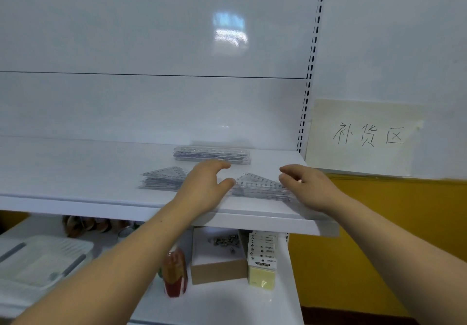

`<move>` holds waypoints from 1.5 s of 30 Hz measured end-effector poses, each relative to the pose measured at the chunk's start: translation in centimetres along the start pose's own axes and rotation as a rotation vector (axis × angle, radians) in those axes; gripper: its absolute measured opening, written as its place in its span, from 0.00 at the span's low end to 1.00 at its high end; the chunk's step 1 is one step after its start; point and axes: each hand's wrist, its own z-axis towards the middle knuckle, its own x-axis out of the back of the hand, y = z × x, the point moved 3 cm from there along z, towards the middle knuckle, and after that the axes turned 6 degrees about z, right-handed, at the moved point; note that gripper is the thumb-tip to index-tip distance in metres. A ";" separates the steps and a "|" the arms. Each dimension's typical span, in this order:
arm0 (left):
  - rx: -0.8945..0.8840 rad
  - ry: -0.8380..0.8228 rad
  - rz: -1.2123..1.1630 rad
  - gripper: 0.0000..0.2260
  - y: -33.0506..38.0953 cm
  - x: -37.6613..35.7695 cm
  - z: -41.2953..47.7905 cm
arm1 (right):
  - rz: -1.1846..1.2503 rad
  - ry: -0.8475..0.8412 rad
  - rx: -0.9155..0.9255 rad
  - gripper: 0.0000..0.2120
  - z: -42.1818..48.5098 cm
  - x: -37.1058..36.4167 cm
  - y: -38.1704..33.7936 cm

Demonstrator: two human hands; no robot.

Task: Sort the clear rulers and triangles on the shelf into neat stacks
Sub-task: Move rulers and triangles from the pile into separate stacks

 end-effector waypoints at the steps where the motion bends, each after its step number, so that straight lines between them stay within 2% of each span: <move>1: -0.012 0.006 0.026 0.20 -0.2 0.7 0.1 | -0.014 -0.014 0.015 0.23 0.6 0.1 -0.8; 11: 0.130 -0.066 0.209 0.26 -7.7 6.2 -1.6 | -0.199 -0.250 0.183 0.28 6.5 -5.2 -10.2; 16: 0.185 -0.178 0.184 0.32 -12.8 6.9 -1.4 | -0.289 -0.324 0.143 0.34 8.0 -9.5 -12.8; 20: 0.119 -0.315 0.137 0.37 -15.4 6.4 0.2 | -0.377 -0.429 0.055 0.41 8.0 -12.7 -14.6; 24: 0.040 -0.382 0.092 0.32 -16.9 6.2 1.6 | -0.413 -0.339 0.053 0.35 7.9 -14.8 -15.7; 28: -0.057 -0.317 0.019 0.23 -17.5 6.0 2.1 | -0.295 -0.165 0.058 0.28 7.1 -15.8 -15.5; 32: -0.043 -0.240 -0.091 0.23 -18.2 5.7 1.5 | -0.027 -0.056 -0.045 0.28 5.7 -16.2 -14.6; 36: -0.051 -0.254 -0.119 0.25 -18.4 5.5 1.3 | -0.028 0.013 -0.050 0.18 5.7 -15.9 -15.0; 45: 0.015 -0.243 -0.179 0.23 -18.7 5.7 1.2 | -0.030 -0.021 -0.037 0.25 5.6 -16.2 -14.7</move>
